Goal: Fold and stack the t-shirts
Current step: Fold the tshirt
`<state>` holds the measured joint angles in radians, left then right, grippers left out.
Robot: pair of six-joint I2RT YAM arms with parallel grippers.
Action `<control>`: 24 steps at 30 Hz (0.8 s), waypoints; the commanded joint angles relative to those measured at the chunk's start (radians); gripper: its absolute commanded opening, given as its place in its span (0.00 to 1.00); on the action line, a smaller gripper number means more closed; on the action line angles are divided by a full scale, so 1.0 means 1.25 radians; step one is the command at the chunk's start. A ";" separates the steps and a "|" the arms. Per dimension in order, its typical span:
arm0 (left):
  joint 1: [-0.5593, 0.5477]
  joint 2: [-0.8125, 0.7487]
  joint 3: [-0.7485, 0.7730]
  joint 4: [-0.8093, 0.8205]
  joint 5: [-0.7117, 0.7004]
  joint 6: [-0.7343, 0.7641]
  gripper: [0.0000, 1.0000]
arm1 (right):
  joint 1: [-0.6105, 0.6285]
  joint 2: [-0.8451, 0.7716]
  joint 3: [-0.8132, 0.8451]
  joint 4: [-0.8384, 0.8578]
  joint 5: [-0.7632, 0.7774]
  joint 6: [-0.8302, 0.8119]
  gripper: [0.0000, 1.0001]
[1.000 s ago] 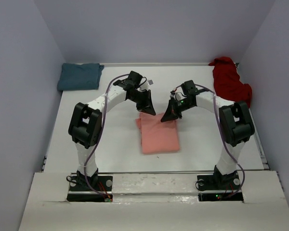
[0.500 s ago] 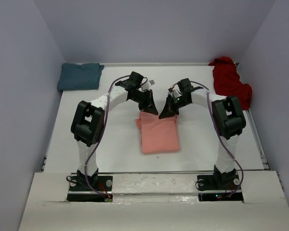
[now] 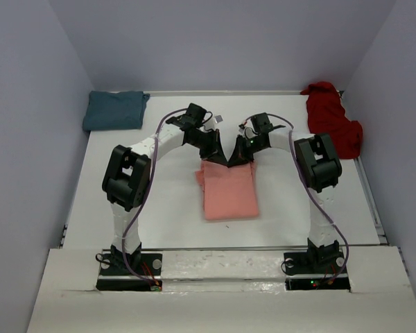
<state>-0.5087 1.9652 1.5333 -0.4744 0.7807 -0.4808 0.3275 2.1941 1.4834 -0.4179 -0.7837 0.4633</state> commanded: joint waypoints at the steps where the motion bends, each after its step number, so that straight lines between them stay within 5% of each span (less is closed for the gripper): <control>1: 0.002 -0.043 -0.009 0.008 0.014 -0.007 0.00 | -0.002 0.000 0.053 0.075 0.054 -0.048 0.00; 12: 0.001 -0.048 -0.017 0.009 0.014 -0.003 0.00 | -0.033 -0.159 0.077 0.122 0.010 0.013 0.00; 24: 0.002 -0.031 -0.029 0.000 0.023 0.031 0.00 | -0.040 -0.302 -0.167 0.013 -0.026 -0.025 0.00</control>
<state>-0.5087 1.9652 1.5108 -0.4629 0.7757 -0.4660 0.2844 1.8336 1.3411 -0.3584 -0.7834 0.4603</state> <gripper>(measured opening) 0.014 0.010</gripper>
